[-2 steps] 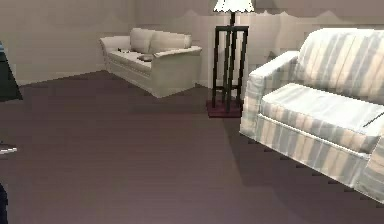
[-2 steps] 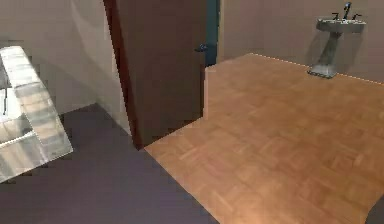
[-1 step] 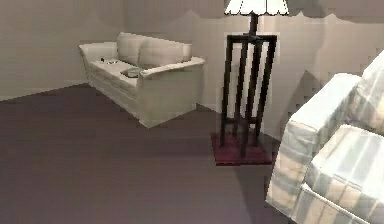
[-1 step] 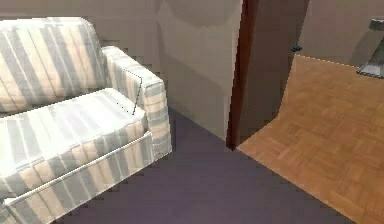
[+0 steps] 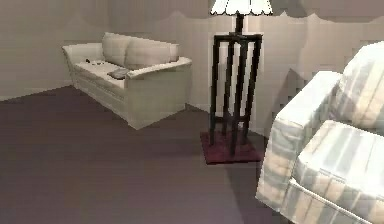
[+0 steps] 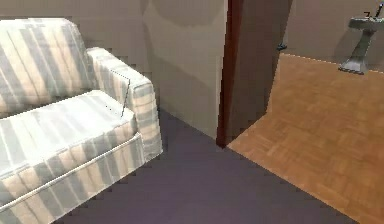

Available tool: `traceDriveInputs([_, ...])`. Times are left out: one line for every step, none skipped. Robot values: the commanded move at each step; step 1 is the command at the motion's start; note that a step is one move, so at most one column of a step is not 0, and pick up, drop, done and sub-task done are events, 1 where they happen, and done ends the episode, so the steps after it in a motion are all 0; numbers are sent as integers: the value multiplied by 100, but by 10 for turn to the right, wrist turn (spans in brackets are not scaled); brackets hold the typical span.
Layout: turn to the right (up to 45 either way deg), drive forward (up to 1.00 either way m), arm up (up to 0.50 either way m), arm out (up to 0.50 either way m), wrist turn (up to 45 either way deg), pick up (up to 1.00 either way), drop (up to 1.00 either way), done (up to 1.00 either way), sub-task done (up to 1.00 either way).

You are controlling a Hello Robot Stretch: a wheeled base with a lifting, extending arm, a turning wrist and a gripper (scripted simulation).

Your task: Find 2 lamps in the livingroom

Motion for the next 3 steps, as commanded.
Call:
traceDriveInputs([0,90,0,0,0,0,0,0,0])
traceDriveInputs([210,0,0,0,0,0,0,0,0])
traceDriveInputs([0,0,0,0,0,0,0,100,0])
